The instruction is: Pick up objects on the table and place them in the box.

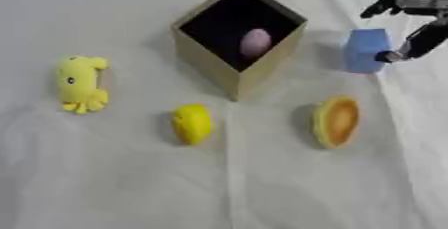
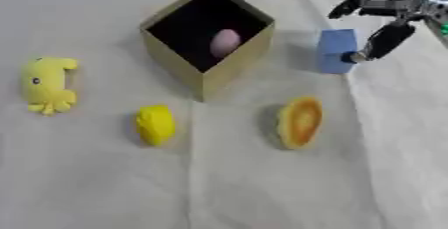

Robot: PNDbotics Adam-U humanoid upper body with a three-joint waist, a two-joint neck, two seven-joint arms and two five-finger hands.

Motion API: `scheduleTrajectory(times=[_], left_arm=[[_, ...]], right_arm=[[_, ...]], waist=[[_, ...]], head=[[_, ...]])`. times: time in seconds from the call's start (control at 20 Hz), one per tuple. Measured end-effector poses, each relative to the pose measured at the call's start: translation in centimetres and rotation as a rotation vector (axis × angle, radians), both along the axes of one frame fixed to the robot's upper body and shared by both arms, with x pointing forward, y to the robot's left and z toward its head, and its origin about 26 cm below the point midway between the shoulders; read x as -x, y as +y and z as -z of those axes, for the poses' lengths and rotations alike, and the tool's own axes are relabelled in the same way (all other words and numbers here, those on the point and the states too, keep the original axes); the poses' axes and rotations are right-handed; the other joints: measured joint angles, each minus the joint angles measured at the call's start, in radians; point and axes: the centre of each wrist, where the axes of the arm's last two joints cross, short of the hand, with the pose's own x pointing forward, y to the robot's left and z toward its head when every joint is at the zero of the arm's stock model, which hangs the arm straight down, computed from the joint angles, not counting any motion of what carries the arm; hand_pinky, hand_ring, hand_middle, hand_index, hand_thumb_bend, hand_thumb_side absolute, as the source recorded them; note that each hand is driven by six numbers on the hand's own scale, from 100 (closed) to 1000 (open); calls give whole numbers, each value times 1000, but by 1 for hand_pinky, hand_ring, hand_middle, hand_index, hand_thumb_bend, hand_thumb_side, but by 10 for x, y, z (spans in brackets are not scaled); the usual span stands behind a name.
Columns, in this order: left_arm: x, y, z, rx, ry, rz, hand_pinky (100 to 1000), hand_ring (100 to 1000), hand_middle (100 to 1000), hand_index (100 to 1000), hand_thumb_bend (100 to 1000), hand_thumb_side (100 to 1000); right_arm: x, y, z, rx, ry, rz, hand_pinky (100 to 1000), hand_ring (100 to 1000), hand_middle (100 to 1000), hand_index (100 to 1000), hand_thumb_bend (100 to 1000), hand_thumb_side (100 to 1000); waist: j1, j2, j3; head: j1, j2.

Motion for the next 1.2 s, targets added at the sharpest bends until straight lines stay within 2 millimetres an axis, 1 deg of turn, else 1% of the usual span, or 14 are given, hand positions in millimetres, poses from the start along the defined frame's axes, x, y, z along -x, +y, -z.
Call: scheduleTrajectory(times=[0.45, 0.75, 0.85, 0.9, 1.0, 1.05, 1.2], left_arm=[[0, 0, -1, 0, -2, 1, 878, 658, 689, 853, 196, 774], [0, 0, -1, 0, -3, 1, 878, 658, 688, 852, 194, 776], [0, 0, -1, 0, -3, 1, 878, 658, 688, 851, 194, 777], [0, 0, -1, 0, -3, 1, 878, 658, 687, 851, 193, 777], [0, 0, -1, 0, -3, 1, 878, 658, 687, 851, 193, 778], [0, 0, -1, 0, -3, 1, 878, 658, 686, 850, 192, 778], [0, 0, -1, 0, -3, 1, 879, 659, 685, 849, 191, 778]], right_arm=[[-8, -4, 6, 30, 15, 32, 913, 960, 888, 928, 468, 210], [-14, -5, 11, 45, 24, 62, 909, 948, 868, 926, 471, 204], [-16, -5, 12, 45, 21, 68, 907, 942, 848, 922, 468, 208], [-17, -5, 13, 47, 20, 71, 906, 940, 834, 921, 469, 207], [-19, -5, 15, 48, 22, 74, 899, 928, 776, 908, 463, 211], [-19, -5, 16, 48, 22, 74, 892, 903, 692, 864, 443, 219], [-20, -5, 17, 41, 14, 72, 874, 853, 576, 767, 385, 223]], waist=[[0, 8, 4], [0, 12, 8], [0, 13, 10], [1, 14, 12], [1, 18, 13], [1, 19, 13], [2, 19, 14]], head=[[1, -8], [1, -10], [1, -14], [1, -16], [1, -18], [1, -18], [3, -18]])
